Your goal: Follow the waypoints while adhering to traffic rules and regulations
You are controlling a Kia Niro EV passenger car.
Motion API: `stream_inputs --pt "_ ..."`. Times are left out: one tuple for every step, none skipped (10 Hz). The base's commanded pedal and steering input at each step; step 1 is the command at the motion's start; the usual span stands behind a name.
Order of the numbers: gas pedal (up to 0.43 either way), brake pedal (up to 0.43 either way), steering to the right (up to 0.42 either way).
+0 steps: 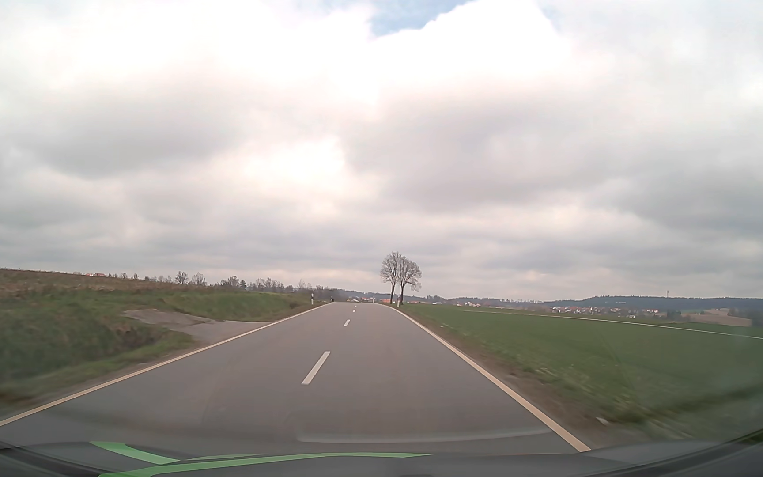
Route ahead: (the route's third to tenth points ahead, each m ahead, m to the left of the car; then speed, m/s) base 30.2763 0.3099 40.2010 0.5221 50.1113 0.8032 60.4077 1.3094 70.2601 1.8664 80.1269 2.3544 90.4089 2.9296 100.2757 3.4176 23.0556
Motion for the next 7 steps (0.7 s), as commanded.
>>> stream_inputs --pt "0.299 0.0 -0.005" --pt "0.287 0.0 -0.005" --pt "0.28 0.0 -0.005" --pt "0.28 0.0 -0.005" --pt "0.268 0.0 -0.005" --pt "0.268 0.0 -0.005" --pt "0.268 0.0 -0.005"
